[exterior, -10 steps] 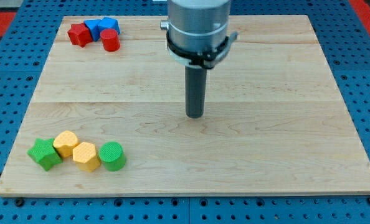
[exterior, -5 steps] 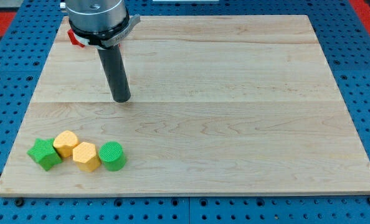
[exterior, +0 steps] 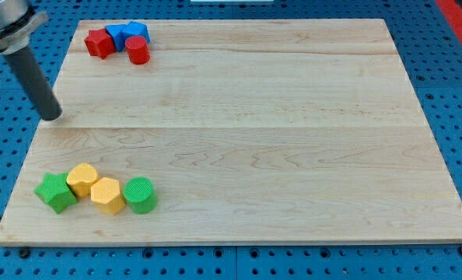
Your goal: Keep yellow blocks and green blocks in a diagonal line
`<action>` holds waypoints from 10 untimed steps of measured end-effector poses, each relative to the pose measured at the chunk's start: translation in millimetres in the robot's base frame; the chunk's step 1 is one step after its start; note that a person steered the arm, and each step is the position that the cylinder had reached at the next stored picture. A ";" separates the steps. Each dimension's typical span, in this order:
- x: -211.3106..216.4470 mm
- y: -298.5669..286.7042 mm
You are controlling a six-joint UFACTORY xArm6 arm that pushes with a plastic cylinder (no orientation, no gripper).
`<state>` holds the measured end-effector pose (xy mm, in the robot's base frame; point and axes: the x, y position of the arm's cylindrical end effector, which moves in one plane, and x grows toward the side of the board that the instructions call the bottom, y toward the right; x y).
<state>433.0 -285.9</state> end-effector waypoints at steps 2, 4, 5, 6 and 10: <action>77.3 -8.4; 132.4 13.8; 132.1 47.2; 111.6 85.9; 68.3 146.2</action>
<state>501.3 -139.7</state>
